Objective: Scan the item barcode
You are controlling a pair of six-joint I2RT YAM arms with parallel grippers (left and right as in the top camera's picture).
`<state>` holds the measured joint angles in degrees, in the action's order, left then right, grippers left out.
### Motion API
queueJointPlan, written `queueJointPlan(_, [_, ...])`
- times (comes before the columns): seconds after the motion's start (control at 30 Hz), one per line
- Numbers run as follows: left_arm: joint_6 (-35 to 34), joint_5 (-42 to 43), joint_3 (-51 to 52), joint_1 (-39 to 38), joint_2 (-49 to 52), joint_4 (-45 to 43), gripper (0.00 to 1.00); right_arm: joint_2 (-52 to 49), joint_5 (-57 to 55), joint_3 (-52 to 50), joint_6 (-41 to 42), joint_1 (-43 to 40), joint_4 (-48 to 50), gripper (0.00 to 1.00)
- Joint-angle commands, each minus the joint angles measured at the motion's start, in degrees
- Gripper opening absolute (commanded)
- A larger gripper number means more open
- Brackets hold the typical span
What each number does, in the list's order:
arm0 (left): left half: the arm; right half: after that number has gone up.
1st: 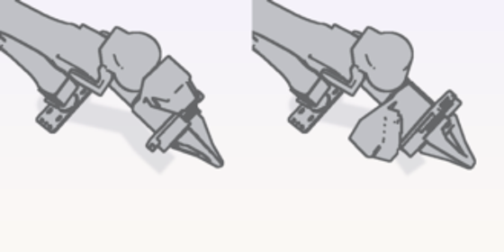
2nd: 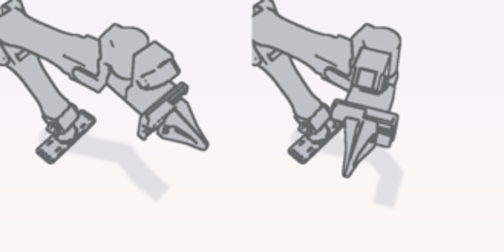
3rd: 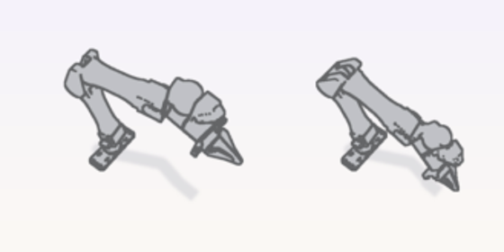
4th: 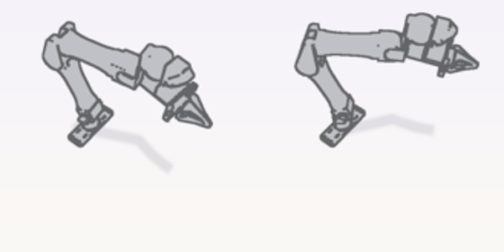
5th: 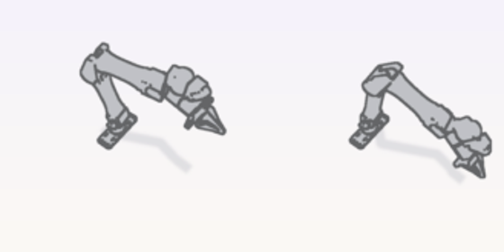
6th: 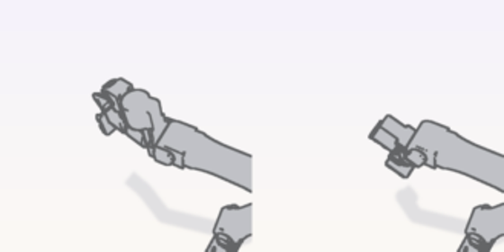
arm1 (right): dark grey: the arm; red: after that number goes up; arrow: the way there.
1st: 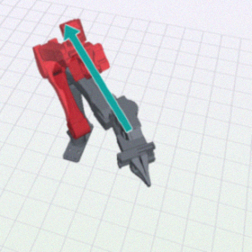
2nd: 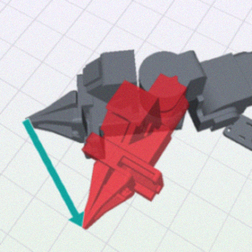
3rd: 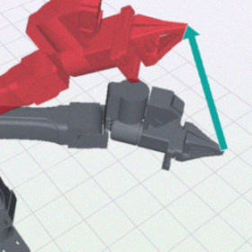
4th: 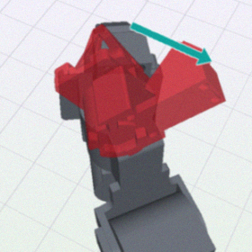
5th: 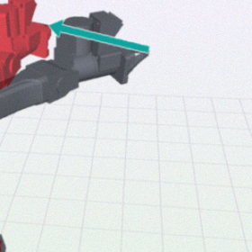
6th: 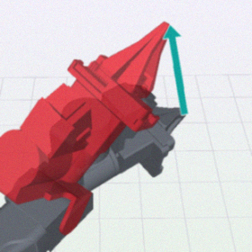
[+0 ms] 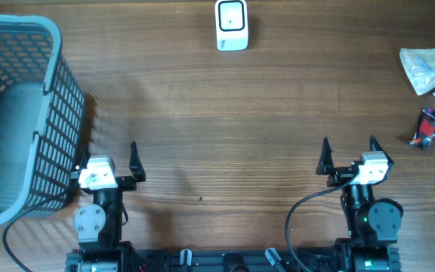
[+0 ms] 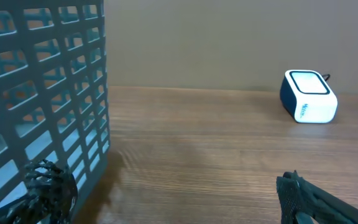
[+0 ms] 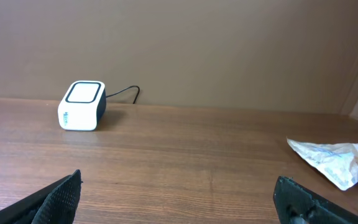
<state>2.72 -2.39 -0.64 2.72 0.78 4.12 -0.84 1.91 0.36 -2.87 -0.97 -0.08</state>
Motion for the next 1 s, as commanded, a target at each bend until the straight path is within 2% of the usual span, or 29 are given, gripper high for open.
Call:
queueJointPlan(0.0, [-0.17,-1.18,0.33,0.39,-0.59,0.04,1.00,0.57,0.85,-0.04,0.74,-0.17,0.09,1.00])
queueJointPlan(0.97, [-0.15,-0.04,0.33,-1.01,-0.57,-0.02,1.00,0.57,0.85,-0.04,0.72,-0.17,0.11,1.00])
